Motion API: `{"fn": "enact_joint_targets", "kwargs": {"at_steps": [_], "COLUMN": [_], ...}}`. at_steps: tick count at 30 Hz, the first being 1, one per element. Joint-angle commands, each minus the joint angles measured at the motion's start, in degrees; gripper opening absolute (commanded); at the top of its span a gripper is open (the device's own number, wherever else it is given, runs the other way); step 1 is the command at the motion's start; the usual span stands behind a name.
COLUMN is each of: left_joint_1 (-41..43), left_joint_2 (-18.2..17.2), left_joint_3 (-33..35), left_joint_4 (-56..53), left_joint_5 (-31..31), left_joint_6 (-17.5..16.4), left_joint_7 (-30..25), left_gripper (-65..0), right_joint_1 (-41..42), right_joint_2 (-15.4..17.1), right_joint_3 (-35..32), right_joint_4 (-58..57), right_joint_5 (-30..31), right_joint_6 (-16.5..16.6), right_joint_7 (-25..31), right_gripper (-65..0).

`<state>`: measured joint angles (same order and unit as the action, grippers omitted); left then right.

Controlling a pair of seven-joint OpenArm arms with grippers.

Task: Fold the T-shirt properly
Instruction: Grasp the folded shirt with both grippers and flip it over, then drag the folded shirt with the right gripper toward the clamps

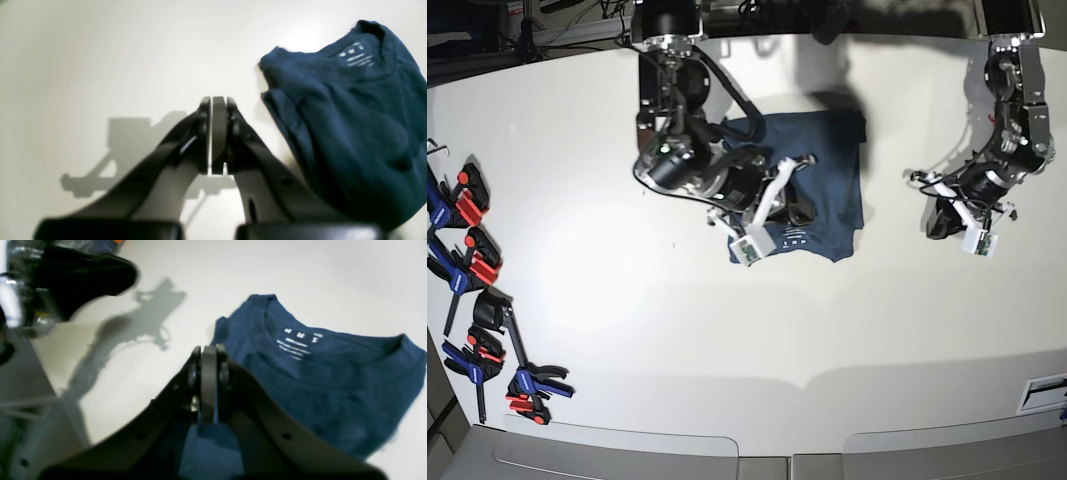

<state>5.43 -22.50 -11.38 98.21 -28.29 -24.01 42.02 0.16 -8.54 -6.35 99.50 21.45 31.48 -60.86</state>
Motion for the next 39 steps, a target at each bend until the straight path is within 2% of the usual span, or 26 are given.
{"fn": "enact_joint_targets", "kwargs": {"at_steps": [1, 7, 10, 13, 21, 29, 33, 39], "left_joint_1": [-0.44, 1.40, 1.38, 1.38, 1.38, 1.40, 1.40, 1.38], "left_joint_2": [-0.55, -0.55, -0.55, -0.55, -0.55, -0.52, -0.55, -0.55], "left_joint_3": [-0.90, -2.10, -2.10, -2.10, -2.10, -2.10, -2.10, -2.10], "left_joint_4": [1.14, 1.14, 1.14, 1.14, 1.14, 1.14, 1.14, 1.14], "left_joint_5": [-0.76, -0.72, -0.72, -0.72, -0.72, -0.72, -0.72, -0.74], "left_joint_6": [-0.02, -0.20, -0.20, -0.20, -0.20, -0.17, -0.17, -0.17], "left_joint_7": [-1.60, -1.77, -1.75, -1.75, -1.73, -1.40, -1.29, -1.31], "left_gripper": [-65.0, -65.0, -65.0, -65.0, -65.0, -65.0, -65.0, -65.0], "right_joint_1": [0.92, 0.96, 1.11, 1.09, 0.72, -2.10, -5.22, -10.21], "right_joint_2": [-0.46, -0.46, -0.46, 0.92, 10.51, 20.48, 25.64, 30.23], "right_joint_3": [-1.75, -8.61, -8.61, -8.61, -8.61, -8.61, -8.24, 0.13], "right_joint_4": [0.83, -6.19, -11.96, -16.02, -16.50, -16.15, -13.53, -8.63], "right_joint_5": [-0.87, -11.96, -12.57, -12.55, -12.46, -7.45, -7.34, -7.32], "right_joint_6": [-0.66, -6.56, -6.82, -6.78, -6.60, -4.87, -4.94, -4.92], "right_joint_7": [2.23, 8.59, 9.03, 8.70, 1.81, -1.36, -1.33, -1.55], "right_gripper": [-65.0, -65.0, -65.0, -65.0, -65.0, -65.0, -65.0, -65.0]}}
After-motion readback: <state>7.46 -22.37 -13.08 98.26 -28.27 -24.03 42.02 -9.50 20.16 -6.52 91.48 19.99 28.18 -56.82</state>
